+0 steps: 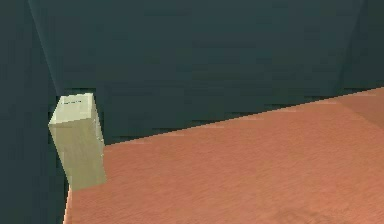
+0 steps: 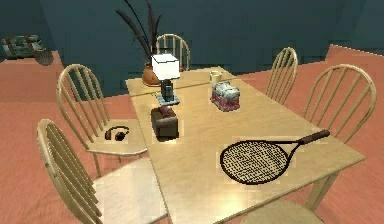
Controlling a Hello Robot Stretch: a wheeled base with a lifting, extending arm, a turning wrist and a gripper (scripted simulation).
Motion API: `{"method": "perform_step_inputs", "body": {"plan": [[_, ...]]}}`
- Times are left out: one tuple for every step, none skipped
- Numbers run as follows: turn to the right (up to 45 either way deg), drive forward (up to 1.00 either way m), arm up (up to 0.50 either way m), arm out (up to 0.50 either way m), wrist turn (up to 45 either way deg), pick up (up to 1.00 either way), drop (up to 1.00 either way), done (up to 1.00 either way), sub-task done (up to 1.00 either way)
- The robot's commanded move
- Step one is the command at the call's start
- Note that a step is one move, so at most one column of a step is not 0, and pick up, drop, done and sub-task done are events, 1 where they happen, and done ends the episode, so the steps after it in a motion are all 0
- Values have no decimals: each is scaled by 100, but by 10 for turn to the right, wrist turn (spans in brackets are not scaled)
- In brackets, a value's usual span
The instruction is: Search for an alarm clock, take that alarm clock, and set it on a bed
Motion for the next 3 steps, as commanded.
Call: {"method": "perform_step_inputs", "body": {"plan": [[0, 0, 34, 0, 0, 0, 0, 0, 0], [0, 0, 0, 50, 0, 0, 0, 0, 0], [0, 0, 0, 0, 450, 0, 0, 0, 0]]}}
